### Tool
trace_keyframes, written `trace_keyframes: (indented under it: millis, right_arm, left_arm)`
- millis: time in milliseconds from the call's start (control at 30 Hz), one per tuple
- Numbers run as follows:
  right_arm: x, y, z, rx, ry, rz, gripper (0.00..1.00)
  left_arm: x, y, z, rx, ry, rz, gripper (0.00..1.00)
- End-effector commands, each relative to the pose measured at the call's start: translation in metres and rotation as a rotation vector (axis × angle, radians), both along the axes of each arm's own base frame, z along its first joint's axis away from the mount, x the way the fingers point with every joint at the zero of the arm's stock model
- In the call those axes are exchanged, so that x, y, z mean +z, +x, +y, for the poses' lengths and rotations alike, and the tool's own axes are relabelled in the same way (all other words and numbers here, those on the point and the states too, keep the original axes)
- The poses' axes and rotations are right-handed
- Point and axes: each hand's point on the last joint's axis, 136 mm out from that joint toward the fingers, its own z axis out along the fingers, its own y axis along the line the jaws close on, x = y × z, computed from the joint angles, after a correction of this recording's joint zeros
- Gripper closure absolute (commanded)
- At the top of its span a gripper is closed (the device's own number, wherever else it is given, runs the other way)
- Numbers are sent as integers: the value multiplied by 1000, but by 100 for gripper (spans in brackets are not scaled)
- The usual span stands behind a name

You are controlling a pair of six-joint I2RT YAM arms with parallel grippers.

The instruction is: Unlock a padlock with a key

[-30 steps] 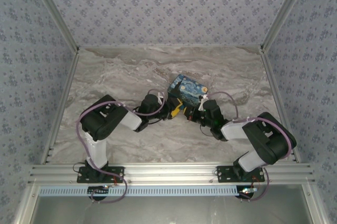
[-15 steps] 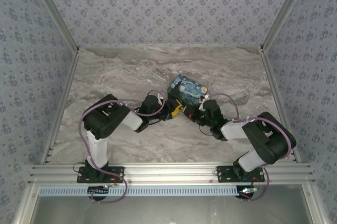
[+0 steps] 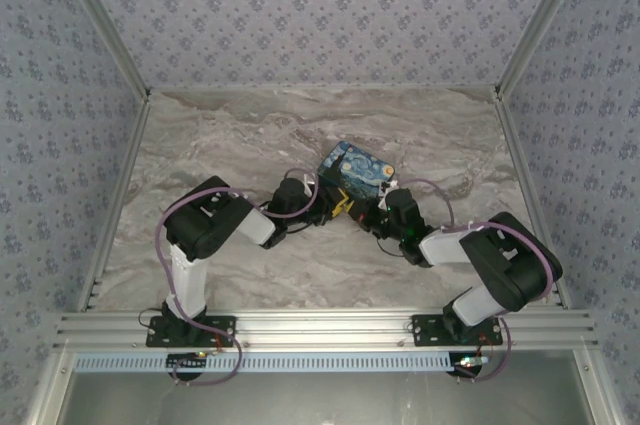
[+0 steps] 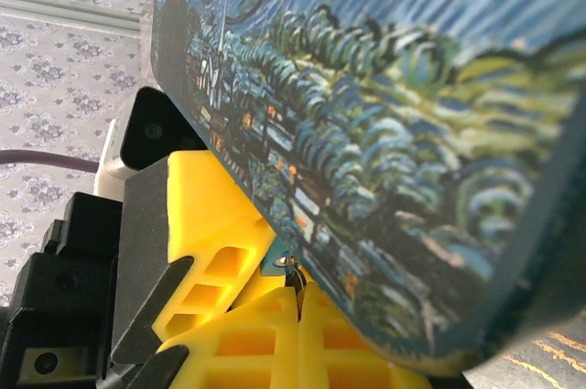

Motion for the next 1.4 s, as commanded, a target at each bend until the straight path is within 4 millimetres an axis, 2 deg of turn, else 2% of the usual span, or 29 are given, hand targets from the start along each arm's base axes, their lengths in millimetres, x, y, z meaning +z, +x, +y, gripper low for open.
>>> trace_keyframes:
  millis: [0, 100, 233, 367, 567, 667, 767, 967, 1167, 1367]
  right_arm:
    - [14, 2, -2, -2, 0, -35, 89]
    - [15, -1, -10, 16, -73, -62, 73]
    - [24, -6, -22, 72, -247, -142, 59]
    - [43, -8, -37, 127, -427, -273, 56]
    - [97, -12, -38, 272, -659, -642, 54]
    - [108, -17, -40, 345, -790, -725, 53]
    - [104, -26, -37, 462, -917, -756, 52]
    - [75, -41, -25, 674, -1243, -861, 47]
    - [54, -49, -4, 809, -1373, -1036, 48]
    - [35, -43, -6, 872, -1479, -1064, 48]
  left_arm:
    - [4, 1, -6, -13, -8, -23, 92]
    - [8, 0, -5, -16, 1, -26, 100]
    - [15, -2, -3, -18, 15, -24, 100]
    - [18, -4, -2, -25, 38, 17, 100]
    - [25, -10, -2, -38, 59, 80, 100]
    - [26, -14, -1, -48, 83, 126, 100]
    - [22, -21, 2, -56, 127, 201, 100]
    - [23, -26, 1, -53, 134, 291, 100]
    - [26, -28, -2, -56, 113, 327, 100]
    - [26, -28, -3, -57, 109, 333, 100]
